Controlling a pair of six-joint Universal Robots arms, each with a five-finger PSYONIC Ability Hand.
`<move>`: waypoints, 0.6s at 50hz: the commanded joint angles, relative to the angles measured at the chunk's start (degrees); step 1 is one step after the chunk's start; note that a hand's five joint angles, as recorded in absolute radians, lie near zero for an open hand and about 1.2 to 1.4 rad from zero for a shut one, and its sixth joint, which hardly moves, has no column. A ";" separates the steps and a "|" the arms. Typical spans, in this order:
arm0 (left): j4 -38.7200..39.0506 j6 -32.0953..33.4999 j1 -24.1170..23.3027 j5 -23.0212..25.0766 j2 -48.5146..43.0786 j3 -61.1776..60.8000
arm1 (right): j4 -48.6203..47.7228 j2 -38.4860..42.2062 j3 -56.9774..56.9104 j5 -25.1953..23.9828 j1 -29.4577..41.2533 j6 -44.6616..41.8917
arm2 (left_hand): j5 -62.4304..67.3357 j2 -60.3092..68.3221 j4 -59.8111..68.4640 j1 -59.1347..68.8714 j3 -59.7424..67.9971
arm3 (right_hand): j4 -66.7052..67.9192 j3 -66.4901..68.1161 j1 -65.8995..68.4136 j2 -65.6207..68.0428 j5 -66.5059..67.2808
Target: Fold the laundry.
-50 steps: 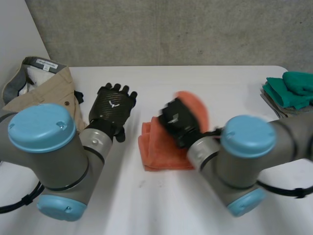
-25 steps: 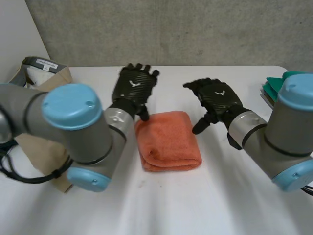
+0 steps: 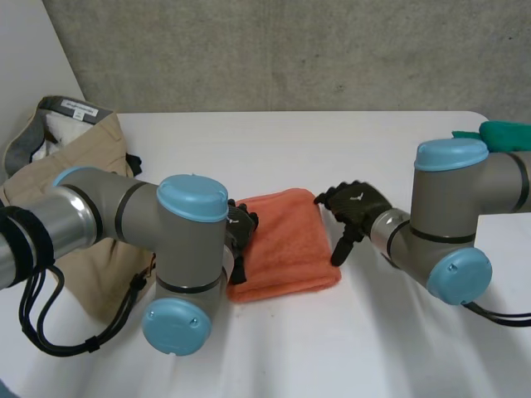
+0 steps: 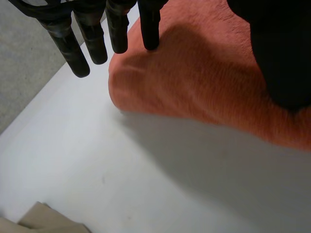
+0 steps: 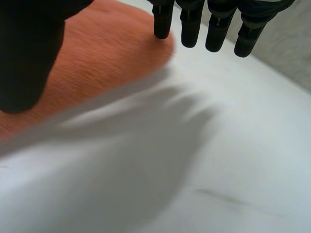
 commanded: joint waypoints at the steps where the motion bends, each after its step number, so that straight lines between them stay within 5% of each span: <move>1: 2.47 0.66 -0.41 0.57 6.55 -0.24 | -5.17 -7.51 4.82 2.53 2.61 -3.53 | -1.14 -1.28 -1.02 -1.59 -1.42 | -1.51 -1.45 -2.36 -1.38 -1.63; 7: 7.48 -0.13 -0.41 1.80 13.50 -3.05 | -18.86 -16.11 18.59 2.09 5.24 -4.14 | -1.82 -1.96 -1.71 -2.27 -2.10 | -2.61 -2.55 -3.45 -2.47 -2.72; 14: 9.59 -2.15 0.20 9.53 19.66 -7.98 | -27.68 -18.42 30.40 -1.16 8.49 -3.70 | -1.66 -1.80 -1.54 -2.10 -1.93 | -2.61 -2.55 -3.45 -2.47 -2.72; 30: 9.68 -6.90 1.61 11.38 19.66 -9.56 | -35.42 -4.89 25.50 -2.57 9.90 -5.37 | -1.15 -1.29 -1.03 -1.60 -1.43 | 7.04 7.10 6.20 7.17 6.93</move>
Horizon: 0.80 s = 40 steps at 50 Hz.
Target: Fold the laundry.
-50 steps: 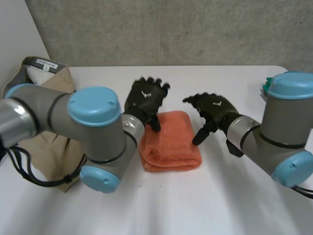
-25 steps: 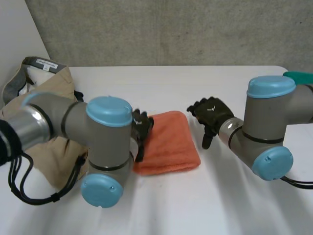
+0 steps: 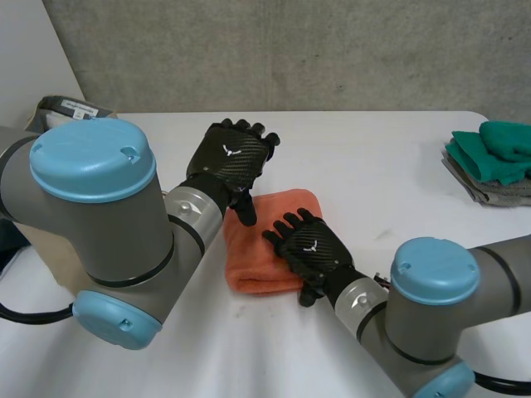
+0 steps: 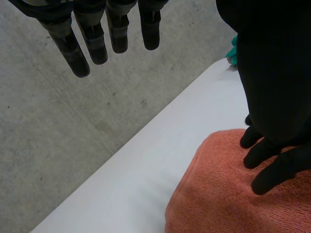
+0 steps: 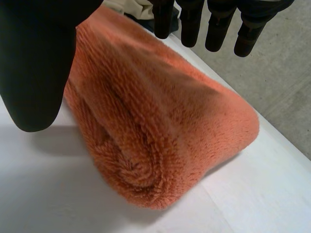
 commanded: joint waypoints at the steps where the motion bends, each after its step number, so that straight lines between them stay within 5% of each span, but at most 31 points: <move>1: 0.04 -0.34 0.20 -0.12 -0.57 0.06 | -3.62 5.35 -5.24 0.41 -0.23 -0.99 | -0.92 -1.05 -0.99 -1.59 -1.43 | 8.20 8.22 7.22 8.38 7.96; 19: 0.04 -0.43 0.20 -0.12 -0.22 -0.11 | -3.09 11.15 -14.03 -0.21 -0.23 -2.22 | -0.75 -0.88 -0.82 -1.42 -1.26 | 19.80 19.82 18.82 19.98 19.56; 26: 0.04 -0.43 0.11 -0.12 -0.04 -0.20 | -2.13 12.21 -16.58 -0.38 -0.32 -2.05 | -0.75 -0.88 -0.82 -1.42 -1.26 | 67.34 67.37 66.36 67.52 67.11; 40: 0.22 -0.34 0.20 -0.03 1.89 2.52 | -2.74 7.29 -25.45 -0.91 -6.47 -0.64 | -0.75 -0.88 -0.82 -1.42 -1.26 | 67.36 67.38 66.38 67.54 67.13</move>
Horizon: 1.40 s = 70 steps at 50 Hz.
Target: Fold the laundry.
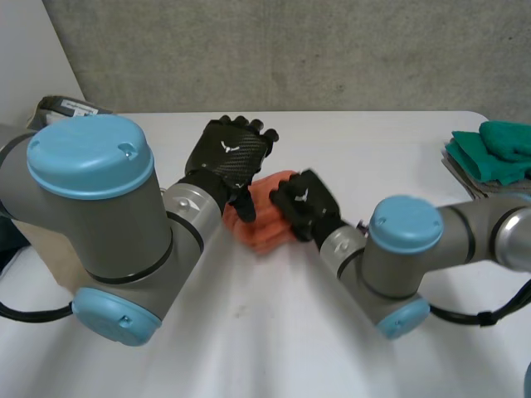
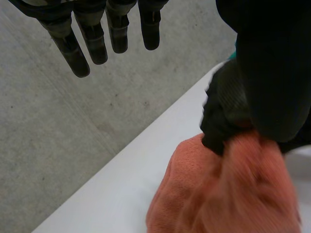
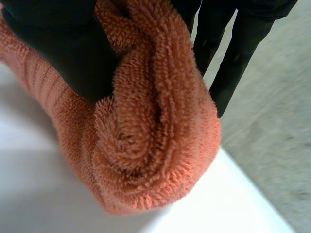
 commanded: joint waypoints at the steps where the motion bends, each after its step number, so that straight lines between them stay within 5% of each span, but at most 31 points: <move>1: 0.20 0.04 -0.10 0.05 2.19 2.06 | -0.62 -4.10 -5.84 -0.67 -5.23 1.34 | -0.58 -0.71 -0.66 -1.26 -1.10 | 11.75 13.90 24.00 15.20 17.55; 14: 4.16 0.13 -0.98 4.08 3.69 3.12 | -13.00 -3.76 -19.99 -2.69 -20.07 12.85 | -0.75 -0.88 -0.82 -1.42 -1.26 | 11.75 13.90 24.00 15.20 17.55; 27: 3.89 -0.04 -5.03 9.37 4.13 1.89 | -16.08 10.02 -35.28 -3.74 -40.72 22.60 | -0.75 -0.88 -0.82 -1.42 -1.26 | 11.75 13.90 24.00 15.20 17.55; 38: 3.89 0.04 -6.43 9.63 3.87 -0.05 | -16.96 22.78 -32.49 -17.89 -53.12 26.49 | -1.09 -1.22 -1.16 -1.76 -1.60 | 11.75 13.90 24.00 15.20 17.55; 53: 3.72 0.13 -7.31 9.63 4.04 -1.28 | -24.70 15.94 -18.24 -25.11 -55.77 26.13 | -0.92 -1.05 -0.99 -1.59 -1.43 | 11.75 13.90 24.00 15.20 17.55; 55: 3.72 0.13 -7.31 9.63 4.04 -1.28 | -23.65 13.83 -16.75 -24.93 -55.86 26.13 | -0.92 -1.05 -0.99 -1.59 -1.43 | -9.06 -6.91 3.19 -5.61 -3.26; 56: 3.72 0.13 -7.31 9.54 4.04 -1.28 | -22.08 11.21 -15.00 -24.50 -55.77 26.22 | -0.92 -1.05 -0.99 -1.59 -1.43 | -39.35 -37.21 -27.10 -35.91 -33.55; 58: 3.72 0.13 -7.31 9.54 4.04 -1.28 | -19.96 8.65 -13.41 -23.97 -55.86 26.04 | -0.92 -1.05 -0.99 -1.59 -1.43 | -58.25 -56.10 -46.00 -54.80 -52.45; 67: 3.72 0.04 -7.49 9.54 5.01 -1.37 | -1.78 -1.99 -8.66 -20.81 -59.63 21.40 | -1.08 -1.21 -1.16 -1.76 -1.60 | -58.25 -56.10 -46.00 -54.80 -52.45; 70: 3.63 0.04 -7.40 9.45 5.62 -1.37 | 8.58 -4.19 -9.35 -15.72 -62.79 13.50 | -1.25 -1.38 -1.33 -1.93 -1.77 | -58.25 -56.10 -46.00 -54.80 -52.45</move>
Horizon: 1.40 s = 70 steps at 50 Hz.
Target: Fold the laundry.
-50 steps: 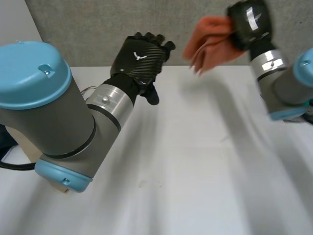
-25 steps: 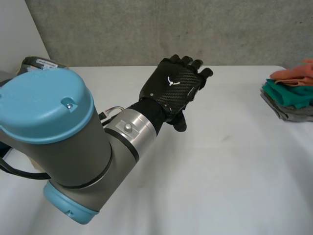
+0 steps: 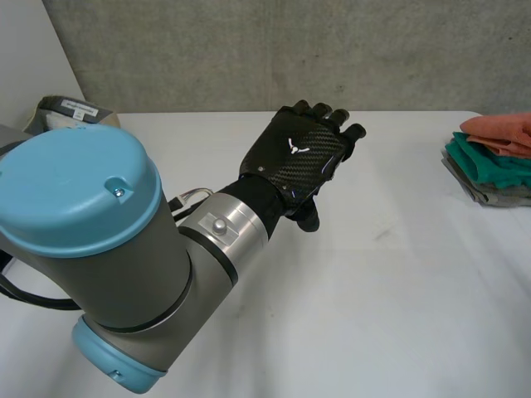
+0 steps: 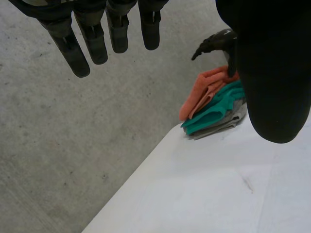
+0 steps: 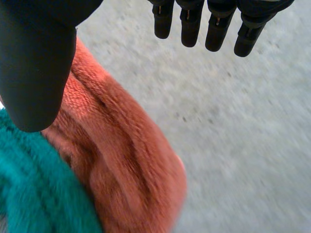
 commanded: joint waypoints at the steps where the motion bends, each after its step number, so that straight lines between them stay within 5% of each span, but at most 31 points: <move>1: -0.09 -0.03 0.04 -0.08 1.20 0.08 | 19.77 -5.43 -0.29 8.26 -6.16 -12.48 | -1.25 -1.38 -1.33 -1.93 -1.77 | -2.57 -2.47 -3.50 -2.37 -2.60; 6: 0.09 -0.21 0.22 -0.17 2.86 0.16 | 29.63 -7.63 -5.37 26.43 -10.99 -29.42 | -1.42 -1.55 -1.50 -2.10 -1.94 | -2.57 -2.47 -3.50 -2.37 -2.60; 9: 0.09 -0.12 0.57 -0.61 4.18 0.60 | 27.19 -8.34 -7.32 32.08 -10.92 -33.50 | -1.42 -1.55 -1.50 -2.10 -1.94 | -2.57 -2.47 -3.50 -2.37 -2.60; 12: 0.35 0.05 1.18 -0.96 5.33 1.22 | 22.88 -10.35 -7.24 32.36 -10.48 -30.97 | -1.42 -1.55 -1.50 -2.10 -1.94 | -2.57 -2.47 -3.50 -2.37 -2.60; 19: 0.35 0.84 9.69 -8.07 7.70 4.38 | 7.33 -27.39 5.31 29.03 -3.45 -13.75 | -0.91 -1.05 -0.99 -1.59 -1.43 | -2.57 -2.47 -3.50 -2.37 -2.60; 24: 0.44 3.21 20.24 -9.31 7.26 5.17 | -3.48 -38.20 19.36 19.38 4.72 -6.62 | -1.08 -1.22 -1.16 -1.76 -1.60 | -2.57 -2.47 -3.50 -2.37 -2.60; 25: 0.44 5.31 24.87 -9.31 6.57 4.91 | -5.68 -40.57 23.74 15.70 7.60 -6.35 | -1.08 -1.22 -1.16 -1.76 -1.60 | -2.57 -2.47 -3.50 -2.37 -2.60; 32: -0.61 15.33 37.91 -6.86 -1.87 3.68 | -0.55 -43.15 37.48 0.31 23.95 -13.96 | -0.74 -0.88 -0.82 -1.42 -1.26 | -2.57 -2.47 -3.50 -2.37 -2.60; 36: -0.61 24.11 43.27 -1.95 -8.27 0.96 | 9.31 -41.30 39.87 0.81 28.54 -22.94 | -0.91 -1.05 -0.99 -1.59 -1.43 | -2.57 -2.47 -3.50 -2.37 -2.60; 41: -0.26 28.44 46.01 4.30 -14.70 -0.36 | 17.32 -34.63 41.10 4.93 32.94 -32.27 | -0.41 -0.55 -0.49 -1.09 -0.93 | -2.57 -2.47 -3.50 -2.37 -2.60; 47: 1.40 29.23 46.45 10.11 -18.92 0.42 | 15.93 -31.45 43.03 9.69 34.88 -35.18 | 3.11 2.98 3.03 2.43 2.59 | -2.57 -2.47 -3.50 -2.37 -2.60; 53: 6.58 29.32 46.54 9.32 -22.00 2.53 | 15.57 -31.63 44.62 9.77 34.44 -34.83 | 22.75 22.62 22.67 22.07 22.23 | -2.57 -2.47 -3.50 -2.37 -2.60; 58: 10.63 28.97 46.18 7.83 -22.27 4.21 | 15.57 -32.86 46.02 9.69 33.56 -34.83 | 67.28 67.15 67.20 66.60 66.76 | -2.57 -2.47 -3.50 -2.37 -2.60; 70: 12.22 26.52 43.11 6.07 -20.96 3.86 | 14.78 -34.00 47.52 9.69 31.28 -34.65 | 67.36 67.22 67.28 66.68 66.84 | -2.57 -2.47 -3.50 -2.37 -2.60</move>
